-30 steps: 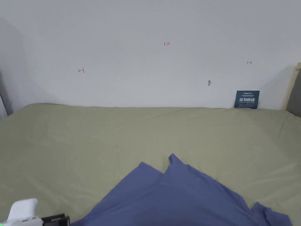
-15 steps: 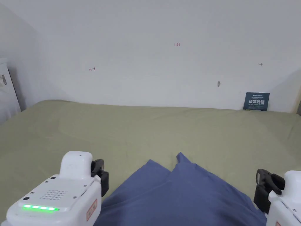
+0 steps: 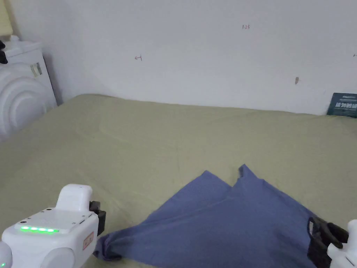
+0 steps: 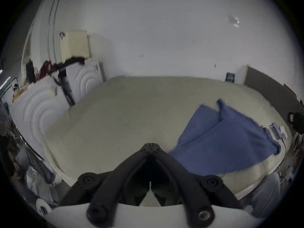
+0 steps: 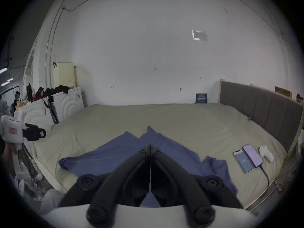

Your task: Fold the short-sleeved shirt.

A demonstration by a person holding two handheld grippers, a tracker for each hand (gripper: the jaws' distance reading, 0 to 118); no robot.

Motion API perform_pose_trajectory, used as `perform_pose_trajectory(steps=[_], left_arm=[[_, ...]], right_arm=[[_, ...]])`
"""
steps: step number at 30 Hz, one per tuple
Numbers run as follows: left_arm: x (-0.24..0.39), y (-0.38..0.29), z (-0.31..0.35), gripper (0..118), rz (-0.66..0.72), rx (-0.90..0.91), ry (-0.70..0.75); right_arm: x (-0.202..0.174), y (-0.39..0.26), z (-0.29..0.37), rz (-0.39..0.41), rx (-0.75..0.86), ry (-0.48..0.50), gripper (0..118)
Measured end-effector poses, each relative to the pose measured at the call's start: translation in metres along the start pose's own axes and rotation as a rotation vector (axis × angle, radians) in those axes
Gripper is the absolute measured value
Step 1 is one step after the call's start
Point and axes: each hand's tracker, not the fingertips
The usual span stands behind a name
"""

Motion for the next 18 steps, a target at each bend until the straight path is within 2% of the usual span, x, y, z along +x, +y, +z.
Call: perform_pose_trajectory(steps=[2,7,8,10,13,16,17,18], left_arm=[[-0.016,-0.01,-0.021,0,0.031,-0.086,-0.016],[-0.039,-0.025,-0.073,1,0.139,-0.247,-0.133],[-0.04,-0.025,-0.084,22,0.132,-0.276,-0.144],[-0.036,-0.025,-0.095,112,0.143,-0.305,-0.147],[-0.032,-0.03,-0.12,112,0.164,-0.371,-0.175],[-0.023,-0.036,-0.143,111,0.115,-0.462,-0.144],[-0.019,-0.039,-0.148,106,0.105,-0.47,-0.128],[-0.017,-0.04,-0.151,95,0.101,-0.471,-0.133]], right_arm=[[-0.003,-0.007,-0.007,-0.009,-0.027,0.031,3],[-0.013,-0.025,-0.022,0.015,-0.081,0.027,3],[-0.015,-0.029,-0.025,0.035,-0.085,0.013,3],[-0.014,-0.034,-0.032,0.042,-0.122,0.01,3],[-0.012,-0.042,-0.036,0.035,-0.143,0.01,3],[-0.009,-0.047,-0.04,0.026,-0.161,-0.004,3],[-0.007,-0.049,-0.041,0.024,-0.167,-0.01,3],[-0.005,-0.05,-0.044,0.022,-0.177,-0.013,3]])
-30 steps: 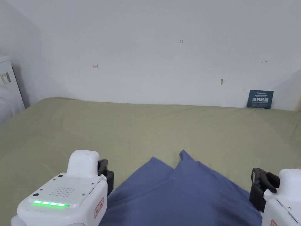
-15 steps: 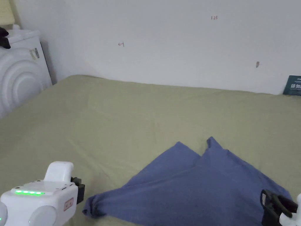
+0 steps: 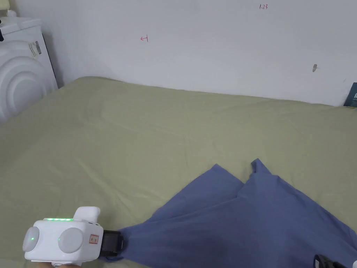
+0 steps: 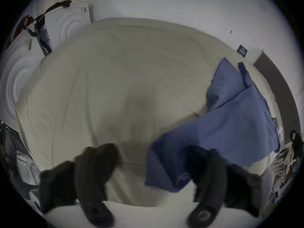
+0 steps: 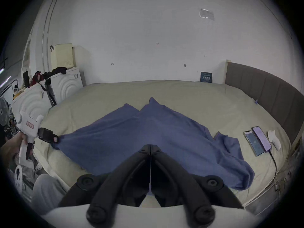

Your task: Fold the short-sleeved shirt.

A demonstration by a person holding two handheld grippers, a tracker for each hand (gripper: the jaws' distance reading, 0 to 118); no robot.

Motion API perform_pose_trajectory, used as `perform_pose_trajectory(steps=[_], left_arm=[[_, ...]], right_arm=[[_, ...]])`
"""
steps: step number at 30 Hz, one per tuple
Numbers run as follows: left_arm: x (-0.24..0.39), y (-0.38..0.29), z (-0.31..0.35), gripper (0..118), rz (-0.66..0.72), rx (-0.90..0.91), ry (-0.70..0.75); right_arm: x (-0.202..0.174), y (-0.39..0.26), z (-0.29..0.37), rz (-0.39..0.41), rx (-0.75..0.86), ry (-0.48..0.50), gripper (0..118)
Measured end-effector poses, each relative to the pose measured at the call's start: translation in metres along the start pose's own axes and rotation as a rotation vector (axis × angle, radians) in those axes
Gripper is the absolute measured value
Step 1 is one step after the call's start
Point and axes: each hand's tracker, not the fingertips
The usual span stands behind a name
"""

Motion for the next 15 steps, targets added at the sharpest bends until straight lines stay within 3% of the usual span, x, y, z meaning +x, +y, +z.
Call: perform_pose_trajectory(steps=[1,2,3,4,5,9,11,15], left_arm=[[0.002,-0.001,-0.001,84,-0.004,-0.014,-0.008],[0.006,-0.003,0.005,82,-0.006,0.008,0.028],[0.01,-0.005,0.009,70,-0.025,0.021,0.013],[0.01,-0.005,0.014,30,-0.036,0.024,-0.021],[0.012,-0.005,0.019,0,-0.02,0.05,-0.058],[0.018,-0.005,0.027,0,-0.032,0.064,-0.046],[0.015,-0.002,0.024,0,-0.026,0.072,-0.043],[0.017,0.0,0.02,0,-0.026,0.07,-0.041]], right_arm=[[0.002,-0.001,-0.002,-0.002,-0.01,-0.004,3],[0.003,-0.002,-0.003,-0.002,-0.022,-0.004,3],[0.005,-0.003,-0.005,0.0,-0.031,-0.009,3],[0.009,-0.003,-0.008,0.002,-0.04,-0.016,3],[0.012,-0.002,-0.011,0.004,-0.05,-0.018,3],[0.028,0.004,-0.03,0.01,-0.091,-0.033,3],[0.038,0.012,-0.047,0.051,-0.15,-0.086,3],[0.066,0.037,-0.098,0.092,-0.178,-0.09,3]])
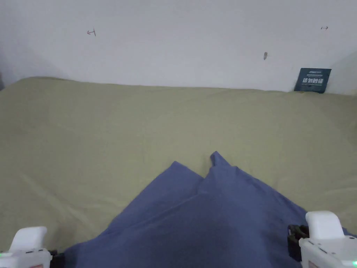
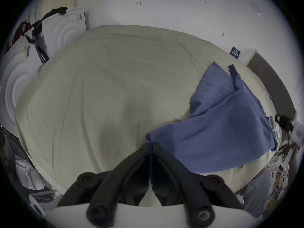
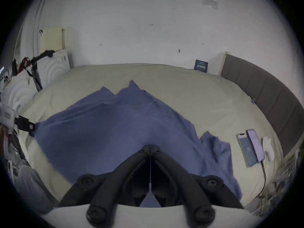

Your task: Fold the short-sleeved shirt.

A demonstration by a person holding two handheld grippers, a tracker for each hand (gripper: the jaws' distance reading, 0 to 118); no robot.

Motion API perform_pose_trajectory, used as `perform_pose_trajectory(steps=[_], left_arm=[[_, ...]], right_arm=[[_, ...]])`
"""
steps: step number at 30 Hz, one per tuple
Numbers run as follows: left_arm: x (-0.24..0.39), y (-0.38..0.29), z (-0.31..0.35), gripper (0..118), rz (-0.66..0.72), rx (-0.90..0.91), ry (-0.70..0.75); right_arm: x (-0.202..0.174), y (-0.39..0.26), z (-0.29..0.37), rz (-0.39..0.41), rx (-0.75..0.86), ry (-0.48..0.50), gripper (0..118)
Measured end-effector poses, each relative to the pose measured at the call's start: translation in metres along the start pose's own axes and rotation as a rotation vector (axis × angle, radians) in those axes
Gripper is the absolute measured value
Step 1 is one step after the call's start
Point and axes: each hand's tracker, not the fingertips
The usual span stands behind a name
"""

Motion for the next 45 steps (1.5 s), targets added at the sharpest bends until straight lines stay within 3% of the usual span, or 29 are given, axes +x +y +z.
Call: perform_pose_trajectory(steps=[7,11,12,13,15,16,19,21,24,26,27,28,32,36,37,45], left_arm=[[0.001,0.0,-0.006,0,0.006,-0.016,-0.001],[0.001,0.001,-0.008,0,0.0,-0.026,-0.006],[0.0,0.001,-0.008,0,-0.001,-0.026,-0.006],[0.0,0.001,-0.009,0,0.001,-0.027,-0.01],[0.001,0.002,-0.011,0,0.0,-0.031,-0.009],[0.0,0.001,-0.012,0,0.0,-0.033,-0.01],[0.004,0.002,-0.014,0,-0.005,-0.034,-0.007],[0.003,0.001,-0.013,0,-0.009,-0.036,-0.005],[0.002,0.001,-0.014,0,-0.007,-0.036,-0.004],[0.002,0.001,-0.012,0,-0.001,-0.03,-0.005],[0.003,0.001,-0.012,0,-0.002,-0.029,-0.006],[0.003,0.001,-0.01,0,0.0,-0.028,-0.006],[0.006,0.004,-0.004,0,0.001,-0.017,-0.004],[0.008,0.017,0.015,0,0.018,0.046,-0.012],[0.01,0.022,0.022,0,0.025,0.062,-0.025],[0.039,0.084,0.104,0,0.014,0.284,-0.086]], right_arm=[[0.029,0.082,-0.124,-0.012,-0.111,0.006,4],[0.03,0.111,-0.189,-0.018,-0.223,0.018,10],[0.03,0.115,-0.2,-0.006,-0.254,0.02,17],[0.028,0.117,-0.209,0.002,-0.249,0.031,37],[0.027,0.119,-0.229,0.002,-0.308,0.053,97],[0.026,0.117,-0.238,0.012,-0.377,0.06,116],[0.018,0.106,-0.245,0.074,-0.411,0.067,115],[0.017,0.105,-0.234,0.055,-0.377,0.063,116],[0.015,0.108,-0.228,0.048,-0.419,0.056,108],[0.015,0.111,-0.211,0.027,-0.379,0.086,64],[0.013,0.113,-0.204,0.03,-0.357,0.079,23],[0.01,0.115,-0.195,0.039,-0.332,0.09,2],[0.015,0.144,-0.163,0.1,-0.287,0.098,2],[0.048,0.14,-0.122,0.087,-0.177,0.108,2],[0.039,0.14,-0.086,0.08,-0.155,0.113,2],[0.074,0.191,0.068,0.062,0.09,0.082,2]])
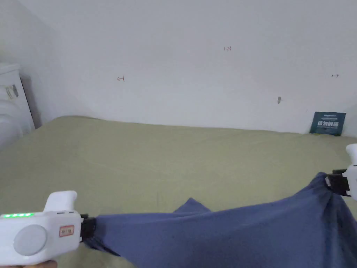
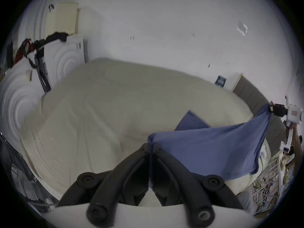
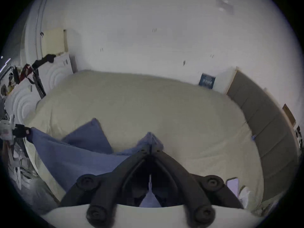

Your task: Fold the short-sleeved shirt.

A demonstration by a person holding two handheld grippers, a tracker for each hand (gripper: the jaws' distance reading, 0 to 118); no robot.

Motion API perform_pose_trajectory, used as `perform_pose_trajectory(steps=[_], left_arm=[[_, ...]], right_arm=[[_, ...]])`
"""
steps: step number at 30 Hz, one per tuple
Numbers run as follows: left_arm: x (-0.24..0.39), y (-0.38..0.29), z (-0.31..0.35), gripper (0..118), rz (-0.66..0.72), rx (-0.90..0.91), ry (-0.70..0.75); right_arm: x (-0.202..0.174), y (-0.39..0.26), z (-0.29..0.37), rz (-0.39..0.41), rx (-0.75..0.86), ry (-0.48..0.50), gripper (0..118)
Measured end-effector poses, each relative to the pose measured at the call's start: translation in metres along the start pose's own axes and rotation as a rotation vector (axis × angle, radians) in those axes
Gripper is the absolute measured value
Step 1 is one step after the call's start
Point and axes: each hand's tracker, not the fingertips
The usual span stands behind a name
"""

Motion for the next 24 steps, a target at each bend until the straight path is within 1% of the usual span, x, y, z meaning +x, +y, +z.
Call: perform_pose_trajectory(steps=[2,5,8,11,12,13,16,20,24], left_arm=[[0.013,0.029,0.019,0,-0.013,0.07,-0.004],[0.032,0.067,0.048,0,-0.041,0.168,-0.001],[0.054,0.103,0.077,0,-0.065,0.234,-0.03],[0.074,0.132,0.103,0,-0.101,0.286,-0.028],[0.081,0.141,0.111,0,-0.112,0.303,-0.02],[0.086,0.149,0.117,0,-0.113,0.307,-0.019],[0.097,0.169,0.132,0,-0.126,0.342,-0.007],[0.104,0.192,0.145,0,-0.142,0.376,0.02],[0.107,0.211,0.145,0,-0.153,0.39,0.044]], right_arm=[[0.009,0.019,0.04,-0.009,0.079,-0.023,2],[0.021,0.041,0.083,-0.014,0.149,-0.039,2],[0.03,0.06,0.122,-0.012,0.222,-0.091,2],[0.04,0.074,0.15,-0.041,0.266,-0.093,2],[0.042,0.077,0.159,-0.059,0.31,-0.112,2],[0.044,0.08,0.165,-0.047,0.295,-0.109,2],[0.047,0.088,0.175,-0.052,0.33,-0.139,2],[0.051,0.094,0.176,-0.085,0.364,-0.139,2],[0.049,0.102,0.165,-0.098,0.375,-0.133,2]])
